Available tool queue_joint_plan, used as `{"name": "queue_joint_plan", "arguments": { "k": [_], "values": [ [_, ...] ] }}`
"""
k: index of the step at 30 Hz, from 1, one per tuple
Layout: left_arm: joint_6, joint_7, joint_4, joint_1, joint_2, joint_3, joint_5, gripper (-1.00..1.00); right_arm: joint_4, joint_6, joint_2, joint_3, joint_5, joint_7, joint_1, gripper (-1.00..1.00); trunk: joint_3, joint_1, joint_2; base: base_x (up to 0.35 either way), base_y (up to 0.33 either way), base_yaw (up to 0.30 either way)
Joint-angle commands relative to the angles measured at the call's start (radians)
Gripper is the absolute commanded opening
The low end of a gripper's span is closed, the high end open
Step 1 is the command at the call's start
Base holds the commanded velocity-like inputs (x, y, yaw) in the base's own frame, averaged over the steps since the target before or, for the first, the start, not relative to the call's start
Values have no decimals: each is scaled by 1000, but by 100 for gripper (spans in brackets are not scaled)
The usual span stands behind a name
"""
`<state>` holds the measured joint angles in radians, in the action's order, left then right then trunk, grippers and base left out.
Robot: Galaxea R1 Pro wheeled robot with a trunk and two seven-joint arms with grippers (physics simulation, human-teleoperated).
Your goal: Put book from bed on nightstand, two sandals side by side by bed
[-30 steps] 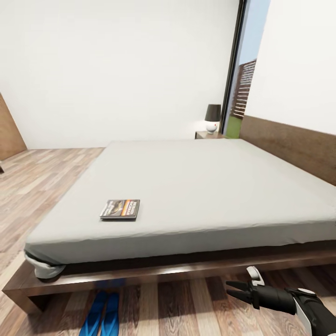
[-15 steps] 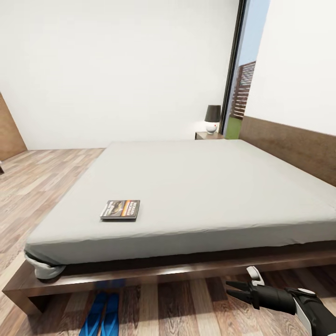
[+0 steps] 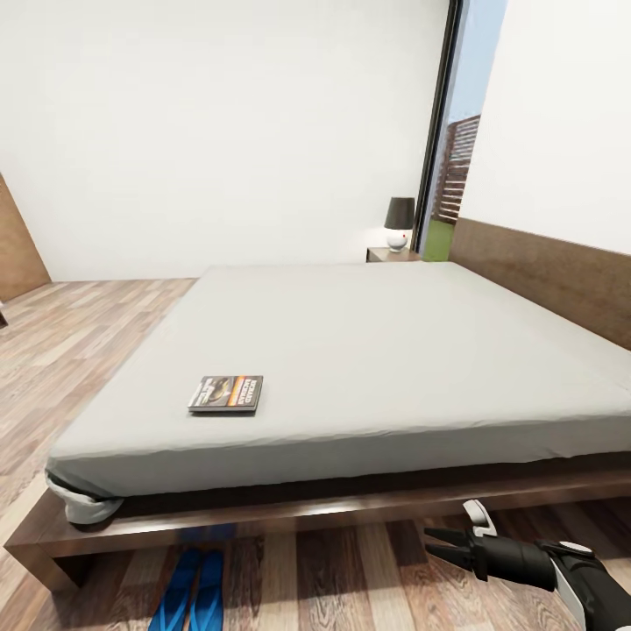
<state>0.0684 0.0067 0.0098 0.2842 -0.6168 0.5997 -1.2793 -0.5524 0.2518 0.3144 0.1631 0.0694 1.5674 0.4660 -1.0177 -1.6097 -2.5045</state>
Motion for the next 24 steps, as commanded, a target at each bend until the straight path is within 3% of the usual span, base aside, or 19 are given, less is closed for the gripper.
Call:
{"name": "queue_joint_plan", "arguments": {
  "k": [1, 11, 13, 17, 19, 24],
  "values": [
    [4, 3, 1, -9, 0, -5, -8, 100, 0, 11, 0, 1, 1, 3, 0, 100, -1, 0, 0, 0, 0, 0],
    [42, 19, 2, -72, -2, -5, 8, 100, 0, 11, 0, 3, 1, 3, 0, 100, -1, 0, 0, 0, 0, 0],
    [51, 50, 1, -113, 0, -10, 12, 100, 0, 11, 1, 5, 1, 3, 0, 100, -1, 0, 0, 0, 0, 0],
    [56, 112, 0, -143, 1, -21, 27, 100, 2, 11, 1, 7, 1, 3, 0, 100, -1, 0, 0, 0, 0, 0],
    [60, 136, -1, -150, 2, -50, 65, 100, 2, 11, 1, 8, 1, 3, 0, 100, -1, 0, 0, 0, 0, 0],
    [74, 167, -2, -160, 4, -164, 223, 100, 3, 11, 2, 10, 1, 3, 0, 100, -1, 0, 0, 0, 0, 0]
  ]
}}
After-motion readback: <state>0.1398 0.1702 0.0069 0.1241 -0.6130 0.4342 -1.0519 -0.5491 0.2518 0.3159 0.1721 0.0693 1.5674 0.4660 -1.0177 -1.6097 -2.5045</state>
